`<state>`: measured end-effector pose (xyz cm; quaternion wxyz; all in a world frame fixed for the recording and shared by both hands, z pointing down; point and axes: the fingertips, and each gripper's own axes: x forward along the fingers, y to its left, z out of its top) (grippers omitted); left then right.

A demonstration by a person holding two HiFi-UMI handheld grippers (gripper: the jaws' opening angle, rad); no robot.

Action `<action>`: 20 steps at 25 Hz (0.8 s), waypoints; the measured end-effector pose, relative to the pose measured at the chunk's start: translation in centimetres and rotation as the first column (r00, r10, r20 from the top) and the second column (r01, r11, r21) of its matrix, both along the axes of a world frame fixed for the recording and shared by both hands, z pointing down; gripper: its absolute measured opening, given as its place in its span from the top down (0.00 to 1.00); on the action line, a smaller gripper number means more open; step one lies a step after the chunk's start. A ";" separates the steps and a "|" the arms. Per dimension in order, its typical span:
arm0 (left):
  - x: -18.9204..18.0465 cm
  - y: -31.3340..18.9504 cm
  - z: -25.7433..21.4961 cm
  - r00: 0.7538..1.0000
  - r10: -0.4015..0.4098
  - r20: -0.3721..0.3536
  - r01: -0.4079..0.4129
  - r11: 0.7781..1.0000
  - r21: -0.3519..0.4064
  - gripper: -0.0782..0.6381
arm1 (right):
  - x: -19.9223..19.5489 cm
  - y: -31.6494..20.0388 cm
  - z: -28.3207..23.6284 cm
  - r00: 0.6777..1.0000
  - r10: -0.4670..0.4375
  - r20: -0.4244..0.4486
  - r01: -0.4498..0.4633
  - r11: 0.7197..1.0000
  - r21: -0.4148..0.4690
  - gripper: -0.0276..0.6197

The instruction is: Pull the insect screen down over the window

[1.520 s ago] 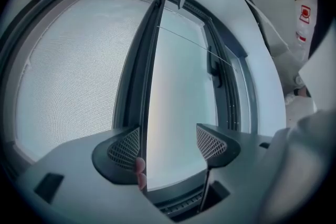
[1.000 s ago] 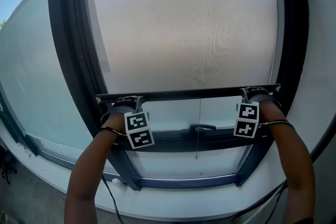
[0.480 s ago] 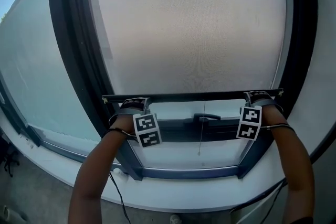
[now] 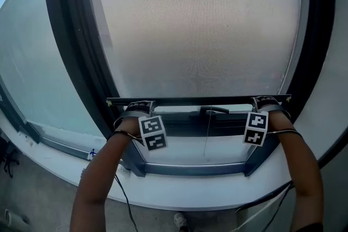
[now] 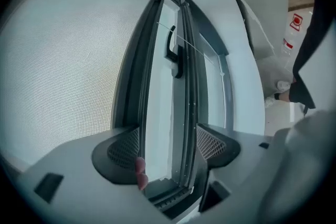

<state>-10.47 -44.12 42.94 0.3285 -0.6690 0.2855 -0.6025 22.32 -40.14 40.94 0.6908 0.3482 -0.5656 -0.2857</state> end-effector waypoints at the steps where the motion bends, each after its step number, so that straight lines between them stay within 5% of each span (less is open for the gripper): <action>1: 0.0 0.1 0.5 1.000 0.000 0.000 0.000 1.000 -0.017 0.42 | 0.0 0.1 0.5 1.000 0.001 -0.002 -0.001 1.000 -0.011 0.54; 5: 0.0 0.5 3.4 1.000 0.006 0.001 -0.006 0.998 -0.059 0.42 | 0.2 0.4 3.4 0.999 0.007 -0.038 -0.008 0.999 -0.041 0.54; 20: 0.1 0.3 6.1 1.000 -0.014 0.018 0.015 1.000 -0.024 0.42 | 0.1 0.3 5.8 1.000 0.017 0.001 -0.017 0.999 -0.038 0.54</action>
